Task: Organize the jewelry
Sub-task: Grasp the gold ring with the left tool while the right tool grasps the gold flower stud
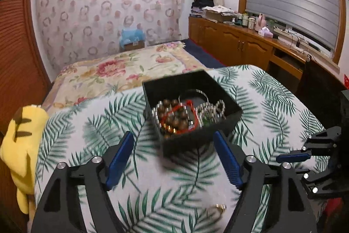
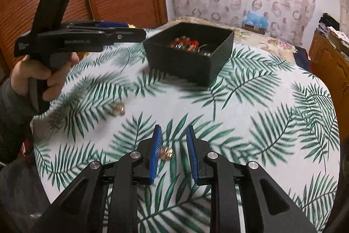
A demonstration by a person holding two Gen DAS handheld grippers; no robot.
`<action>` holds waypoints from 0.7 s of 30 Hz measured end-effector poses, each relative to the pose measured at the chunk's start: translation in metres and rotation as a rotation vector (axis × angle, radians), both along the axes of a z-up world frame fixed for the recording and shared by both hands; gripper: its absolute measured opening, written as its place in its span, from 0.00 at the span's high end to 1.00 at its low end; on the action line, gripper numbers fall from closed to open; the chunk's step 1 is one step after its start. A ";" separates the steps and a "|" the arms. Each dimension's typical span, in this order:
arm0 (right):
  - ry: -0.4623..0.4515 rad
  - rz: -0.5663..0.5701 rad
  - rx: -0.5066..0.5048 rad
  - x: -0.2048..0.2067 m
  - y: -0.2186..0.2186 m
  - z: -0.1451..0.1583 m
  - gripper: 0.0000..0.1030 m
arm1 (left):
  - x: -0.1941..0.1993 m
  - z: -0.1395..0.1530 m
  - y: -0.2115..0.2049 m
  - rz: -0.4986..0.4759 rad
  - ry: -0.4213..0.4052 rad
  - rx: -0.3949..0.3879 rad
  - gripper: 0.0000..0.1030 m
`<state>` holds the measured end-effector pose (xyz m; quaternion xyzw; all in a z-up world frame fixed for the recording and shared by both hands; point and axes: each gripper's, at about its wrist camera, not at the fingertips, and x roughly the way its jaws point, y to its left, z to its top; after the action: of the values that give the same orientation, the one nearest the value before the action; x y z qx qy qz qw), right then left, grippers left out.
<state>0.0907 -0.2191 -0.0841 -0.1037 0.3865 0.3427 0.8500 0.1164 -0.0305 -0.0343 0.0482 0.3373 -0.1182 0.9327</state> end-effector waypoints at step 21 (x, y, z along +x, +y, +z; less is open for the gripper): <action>-0.044 0.004 -0.096 -0.010 0.007 0.001 0.84 | -0.055 -0.049 -0.017 -0.109 0.137 0.029 0.28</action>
<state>0.0805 -0.2118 -0.0835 -0.1525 0.3836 0.3230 0.8516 0.0618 -0.0478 -0.0836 0.0720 0.3989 -0.1667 0.8988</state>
